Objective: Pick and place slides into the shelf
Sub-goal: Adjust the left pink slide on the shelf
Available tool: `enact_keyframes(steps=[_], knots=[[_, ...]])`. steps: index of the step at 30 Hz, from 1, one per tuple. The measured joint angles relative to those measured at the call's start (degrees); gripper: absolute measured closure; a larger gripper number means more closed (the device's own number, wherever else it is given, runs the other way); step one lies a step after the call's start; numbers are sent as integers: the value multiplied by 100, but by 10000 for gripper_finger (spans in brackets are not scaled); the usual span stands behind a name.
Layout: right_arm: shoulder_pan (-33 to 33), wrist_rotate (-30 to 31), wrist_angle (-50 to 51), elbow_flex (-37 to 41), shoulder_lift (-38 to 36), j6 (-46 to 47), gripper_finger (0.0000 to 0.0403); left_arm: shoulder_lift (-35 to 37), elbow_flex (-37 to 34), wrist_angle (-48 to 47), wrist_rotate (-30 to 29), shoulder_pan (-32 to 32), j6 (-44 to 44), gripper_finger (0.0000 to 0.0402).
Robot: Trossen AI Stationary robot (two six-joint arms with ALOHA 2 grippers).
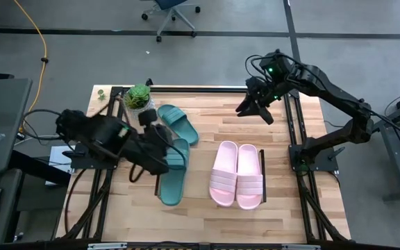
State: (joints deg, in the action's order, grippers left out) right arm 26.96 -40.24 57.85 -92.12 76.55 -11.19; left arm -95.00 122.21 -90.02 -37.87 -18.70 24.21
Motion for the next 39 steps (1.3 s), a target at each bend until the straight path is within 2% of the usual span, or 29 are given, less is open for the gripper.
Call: enact_keyframes(steps=[4, 9, 12, 16, 21, 25, 32, 39], knots=[[-15, -105, -351, 0, -2, 82, 316, 166, -2, -2, -260, -2, -107, 303], [-28, -147, -822, 0, 20, 302, 316, 199, -18, 4, -658, -1, -673, 336], [-39, -154, -1215, -2, 119, 783, 316, 201, -177, 2, -861, 126, -837, 361], [-211, 109, -1592, -7, 444, 1712, 316, 195, -541, -2, -692, 436, -1320, 396], [-782, 428, -1620, -4, 961, 2169, 316, 195, -1079, 0, -700, 784, -1784, 387], [-1090, 928, -1848, -4, 1344, 2439, 316, 354, -1422, 0, -689, 1098, -2098, 392], [-1437, 914, -2388, -4, 1959, 2966, 316, 947, -1802, -2, -338, 1562, -2593, 396], [-1578, 847, -2292, 4, 2372, 3097, 316, 1427, -1979, 3, -11, 1720, -2592, 399]])
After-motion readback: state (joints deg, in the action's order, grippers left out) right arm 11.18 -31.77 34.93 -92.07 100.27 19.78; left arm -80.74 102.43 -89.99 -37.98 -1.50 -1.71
